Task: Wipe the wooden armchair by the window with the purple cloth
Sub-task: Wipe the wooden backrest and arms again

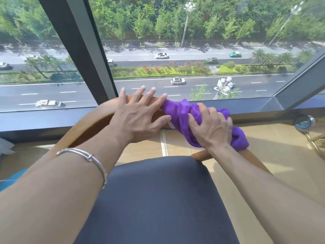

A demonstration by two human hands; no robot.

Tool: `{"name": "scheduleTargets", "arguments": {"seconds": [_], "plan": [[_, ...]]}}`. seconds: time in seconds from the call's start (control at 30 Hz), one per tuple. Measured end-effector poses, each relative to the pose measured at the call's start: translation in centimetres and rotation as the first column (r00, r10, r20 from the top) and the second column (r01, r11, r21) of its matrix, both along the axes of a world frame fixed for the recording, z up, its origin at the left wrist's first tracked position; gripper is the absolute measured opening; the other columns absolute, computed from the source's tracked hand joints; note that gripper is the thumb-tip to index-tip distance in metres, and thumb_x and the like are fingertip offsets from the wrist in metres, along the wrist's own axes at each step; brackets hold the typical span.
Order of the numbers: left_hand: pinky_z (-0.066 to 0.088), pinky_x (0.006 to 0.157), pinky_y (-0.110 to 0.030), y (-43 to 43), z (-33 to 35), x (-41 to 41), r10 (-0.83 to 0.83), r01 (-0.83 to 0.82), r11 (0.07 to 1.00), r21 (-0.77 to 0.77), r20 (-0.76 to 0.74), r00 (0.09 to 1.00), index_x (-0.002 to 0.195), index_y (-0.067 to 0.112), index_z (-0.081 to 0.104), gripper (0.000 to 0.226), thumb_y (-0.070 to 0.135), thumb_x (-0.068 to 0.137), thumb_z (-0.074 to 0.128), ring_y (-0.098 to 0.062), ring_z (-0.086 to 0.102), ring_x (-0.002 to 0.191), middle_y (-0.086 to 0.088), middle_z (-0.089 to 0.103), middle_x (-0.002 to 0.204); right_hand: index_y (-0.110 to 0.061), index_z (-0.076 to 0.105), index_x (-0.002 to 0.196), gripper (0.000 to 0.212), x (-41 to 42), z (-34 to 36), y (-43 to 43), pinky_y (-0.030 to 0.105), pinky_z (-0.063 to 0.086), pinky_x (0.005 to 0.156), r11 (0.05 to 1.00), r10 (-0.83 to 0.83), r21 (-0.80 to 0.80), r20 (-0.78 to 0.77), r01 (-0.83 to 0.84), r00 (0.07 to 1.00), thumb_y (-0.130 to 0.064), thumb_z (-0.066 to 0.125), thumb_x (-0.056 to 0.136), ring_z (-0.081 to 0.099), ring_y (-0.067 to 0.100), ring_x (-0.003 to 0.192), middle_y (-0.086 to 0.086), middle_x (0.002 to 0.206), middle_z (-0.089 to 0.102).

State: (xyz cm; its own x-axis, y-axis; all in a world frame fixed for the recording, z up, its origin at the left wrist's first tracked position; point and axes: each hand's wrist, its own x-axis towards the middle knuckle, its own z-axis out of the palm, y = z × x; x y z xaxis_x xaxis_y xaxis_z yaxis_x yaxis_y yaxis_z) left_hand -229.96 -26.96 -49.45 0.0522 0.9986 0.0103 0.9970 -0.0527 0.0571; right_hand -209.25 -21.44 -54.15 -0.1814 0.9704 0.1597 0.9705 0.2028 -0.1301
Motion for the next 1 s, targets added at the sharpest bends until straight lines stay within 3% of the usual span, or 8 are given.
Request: {"name": "scheduleTargets", "arguments": {"seconds": [0.13,0.23,0.33,0.5,0.63,0.8,1.0], "plan": [[0.005,0.109,-0.060,2.2,0.2,3.6,0.020,-0.022,0.998,-0.058,-0.048,0.999,0.146,0.039,0.015,0.071,0.070,0.083,-0.003,-0.018,0.018,0.142,0.003,0.026,0.153,-0.016,0.061,0.122,0.066,0.8,-0.6,-0.8,0.045,0.044,0.068,0.993,0.054,0.104,0.009,-0.054,0.999,-0.062,0.034,0.083,0.062,0.034,0.078,0.013,0.093,0.065],[0.009,0.108,-0.060,2.3,0.1,3.4,0.021,-0.032,0.997,-0.075,-0.135,0.991,0.145,0.040,0.015,0.068,0.068,0.084,0.000,-0.019,0.021,0.140,0.002,0.028,0.151,-0.017,0.059,0.121,0.068,3.4,-0.8,-2.2,0.044,0.044,0.066,0.985,0.081,0.149,0.068,-0.091,0.994,-0.066,0.035,0.080,0.060,0.033,0.077,0.011,0.094,0.063],[0.009,0.107,-0.061,2.3,0.2,3.4,0.033,-0.047,0.994,-0.099,-0.139,0.990,0.146,0.037,0.006,0.070,0.068,0.084,0.001,-0.020,0.017,0.141,0.003,0.024,0.153,-0.020,0.059,0.119,0.069,6.8,-0.6,-3.6,0.047,0.046,0.069,0.987,0.016,0.158,0.062,-0.025,0.998,-0.069,0.041,0.074,0.060,0.033,0.079,0.009,0.097,0.062],[0.006,0.108,-0.061,1.9,0.2,3.3,0.042,-0.058,0.993,-0.107,-0.145,0.989,0.147,0.037,0.005,0.073,0.071,0.082,0.001,-0.020,0.014,0.142,0.003,0.021,0.154,-0.022,0.055,0.123,0.069,7.3,-0.1,-4.6,0.047,0.043,0.074,0.996,-0.081,0.053,0.116,0.075,0.990,-0.068,0.054,0.072,0.058,0.035,0.085,0.010,0.103,0.060],[0.007,0.108,-0.061,2.0,0.0,3.0,0.022,-0.035,0.996,-0.079,-0.164,0.986,0.147,0.035,0.008,0.077,0.072,0.080,-0.001,-0.023,0.017,0.141,0.000,0.023,0.153,-0.025,0.039,0.134,0.071,4.5,0.8,-2.9,0.043,0.036,0.082,0.997,-0.034,-0.062,0.166,0.045,0.985,-0.068,0.048,0.078,0.053,0.033,0.099,0.008,0.115,0.053],[0.005,0.108,-0.063,1.7,-0.6,3.9,0.050,-0.060,0.998,-0.036,-0.225,0.973,0.147,0.027,0.013,0.080,0.073,0.082,0.008,-0.027,0.015,0.141,-0.006,0.026,0.151,-0.024,0.038,0.133,0.075,1.3,0.9,-1.1,0.043,0.036,0.085,0.994,0.053,-0.105,0.100,-0.043,0.994,-0.071,0.049,0.076,0.052,0.032,0.102,0.006,0.115,0.051],[-0.002,0.108,-0.063,1.9,0.0,6.4,0.132,-0.159,0.981,-0.109,-0.219,0.967,0.145,0.019,0.019,0.083,0.072,0.083,0.007,-0.030,0.005,0.143,-0.013,0.024,0.150,-0.027,0.035,0.135,0.071,5.6,1.8,-2.3,0.047,0.037,0.089,0.981,0.020,-0.193,0.017,-0.016,1.000,-0.067,0.049,0.078,0.050,0.033,0.106,0.007,0.119,0.049]]}}
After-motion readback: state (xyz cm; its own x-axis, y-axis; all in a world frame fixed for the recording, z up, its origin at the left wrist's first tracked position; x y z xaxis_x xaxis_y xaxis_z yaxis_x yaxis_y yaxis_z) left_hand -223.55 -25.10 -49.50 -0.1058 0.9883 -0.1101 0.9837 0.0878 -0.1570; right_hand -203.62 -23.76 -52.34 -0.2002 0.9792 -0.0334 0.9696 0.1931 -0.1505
